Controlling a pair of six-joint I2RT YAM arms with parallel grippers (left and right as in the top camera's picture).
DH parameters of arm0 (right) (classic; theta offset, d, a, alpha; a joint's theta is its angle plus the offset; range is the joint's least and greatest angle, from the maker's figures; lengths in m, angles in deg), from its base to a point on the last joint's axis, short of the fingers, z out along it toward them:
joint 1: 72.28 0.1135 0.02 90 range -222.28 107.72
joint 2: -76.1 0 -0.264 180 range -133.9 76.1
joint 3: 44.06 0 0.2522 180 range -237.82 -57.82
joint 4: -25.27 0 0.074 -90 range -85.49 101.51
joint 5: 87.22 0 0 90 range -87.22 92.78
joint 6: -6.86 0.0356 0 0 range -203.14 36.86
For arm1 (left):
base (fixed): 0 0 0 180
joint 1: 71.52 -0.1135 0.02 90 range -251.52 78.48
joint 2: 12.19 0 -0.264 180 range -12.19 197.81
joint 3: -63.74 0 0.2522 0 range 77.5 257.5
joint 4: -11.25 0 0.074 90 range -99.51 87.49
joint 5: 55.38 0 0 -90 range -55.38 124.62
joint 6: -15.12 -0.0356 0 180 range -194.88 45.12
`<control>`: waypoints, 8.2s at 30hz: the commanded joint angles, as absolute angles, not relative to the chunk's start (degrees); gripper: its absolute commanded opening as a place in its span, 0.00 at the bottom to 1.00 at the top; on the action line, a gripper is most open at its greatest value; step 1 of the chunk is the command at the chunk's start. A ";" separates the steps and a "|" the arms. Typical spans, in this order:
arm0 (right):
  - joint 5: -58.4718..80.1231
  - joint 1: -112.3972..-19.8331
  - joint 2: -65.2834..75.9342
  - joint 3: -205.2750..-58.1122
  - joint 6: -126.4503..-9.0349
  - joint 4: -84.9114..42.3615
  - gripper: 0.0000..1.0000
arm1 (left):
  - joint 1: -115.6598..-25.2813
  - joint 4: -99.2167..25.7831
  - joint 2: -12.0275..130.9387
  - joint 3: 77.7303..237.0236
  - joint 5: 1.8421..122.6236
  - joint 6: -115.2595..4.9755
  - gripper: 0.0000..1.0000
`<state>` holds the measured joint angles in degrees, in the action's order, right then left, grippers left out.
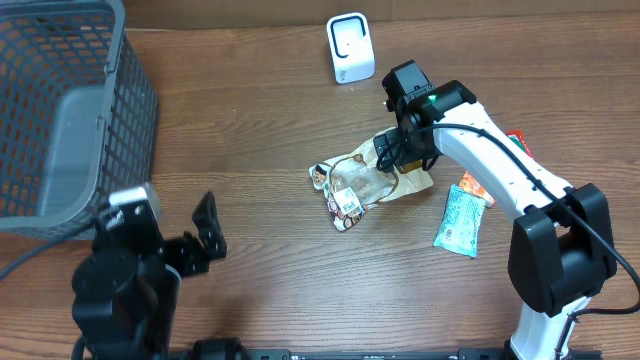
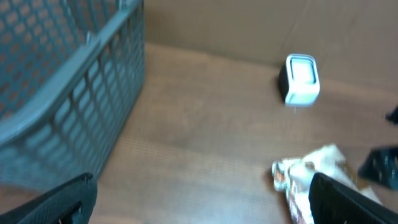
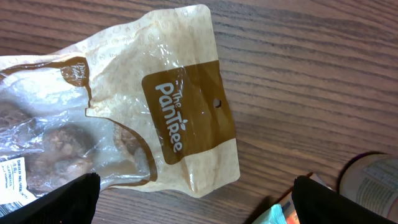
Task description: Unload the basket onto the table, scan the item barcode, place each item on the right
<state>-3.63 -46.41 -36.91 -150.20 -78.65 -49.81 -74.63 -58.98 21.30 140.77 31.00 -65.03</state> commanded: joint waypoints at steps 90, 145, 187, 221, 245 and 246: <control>-4.24 -46.65 -37.07 -149.69 -78.41 -49.59 1.00 | -74.83 -6.67 -12.01 77.77 39.74 -80.05 0.99; -4.24 -46.63 -36.83 -149.69 -78.41 -49.61 1.00 | -74.77 -6.54 -11.98 77.77 40.20 -80.03 1.00; -4.27 -46.63 34.27 -149.69 -78.43 -56.50 1.00 | -74.77 -6.54 -11.98 77.77 40.20 -80.03 1.00; 2.55 -57.03 75.58 -86.68 -78.39 -9.29 1.00 | -74.77 -6.54 -11.98 77.77 40.20 -80.03 0.99; 9.53 -64.42 75.93 -58.37 -78.39 25.79 1.00 | -74.77 -6.54 -11.98 77.77 40.20 -80.03 1.00; 9.31 -64.42 75.93 -58.27 -78.43 24.77 1.00 | -74.77 -6.57 -11.98 77.77 40.20 -80.03 1.00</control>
<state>9.02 -64.05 75.26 -60.39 -78.63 25.16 -74.63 -6.39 -11.33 78.01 40.40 -78.52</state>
